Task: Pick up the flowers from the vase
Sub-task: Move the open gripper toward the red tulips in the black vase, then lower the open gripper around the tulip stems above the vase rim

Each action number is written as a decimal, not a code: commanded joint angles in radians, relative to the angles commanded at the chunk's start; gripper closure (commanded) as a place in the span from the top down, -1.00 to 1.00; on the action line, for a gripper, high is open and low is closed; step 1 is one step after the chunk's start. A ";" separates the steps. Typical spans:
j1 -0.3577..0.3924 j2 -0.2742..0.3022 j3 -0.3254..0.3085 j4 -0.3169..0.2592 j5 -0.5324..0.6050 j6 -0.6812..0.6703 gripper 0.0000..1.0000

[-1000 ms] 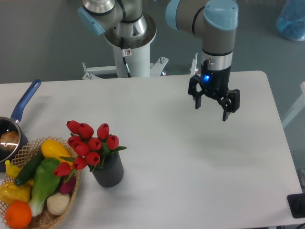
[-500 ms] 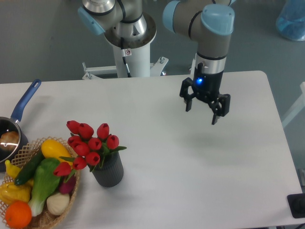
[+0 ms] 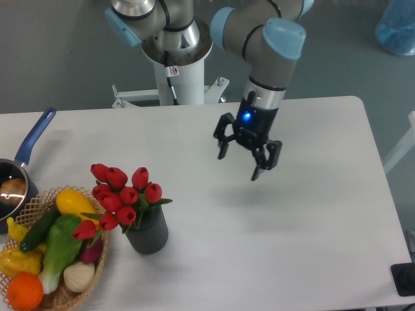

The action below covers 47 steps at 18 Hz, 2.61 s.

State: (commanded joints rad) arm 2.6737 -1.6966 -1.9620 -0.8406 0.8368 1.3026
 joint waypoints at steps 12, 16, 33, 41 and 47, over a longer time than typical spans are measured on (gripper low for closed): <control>-0.023 -0.045 -0.008 0.000 -0.275 -0.020 1.00; -0.058 -0.052 -0.005 0.002 -0.278 -0.022 1.00; -0.117 -0.115 0.023 0.008 -0.372 -0.029 1.00; -0.140 -0.158 0.066 0.008 -0.374 -0.029 1.00; -0.153 -0.167 0.075 0.008 -0.374 -0.029 1.00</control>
State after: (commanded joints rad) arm 2.5204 -1.8638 -1.8868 -0.8329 0.4633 1.2732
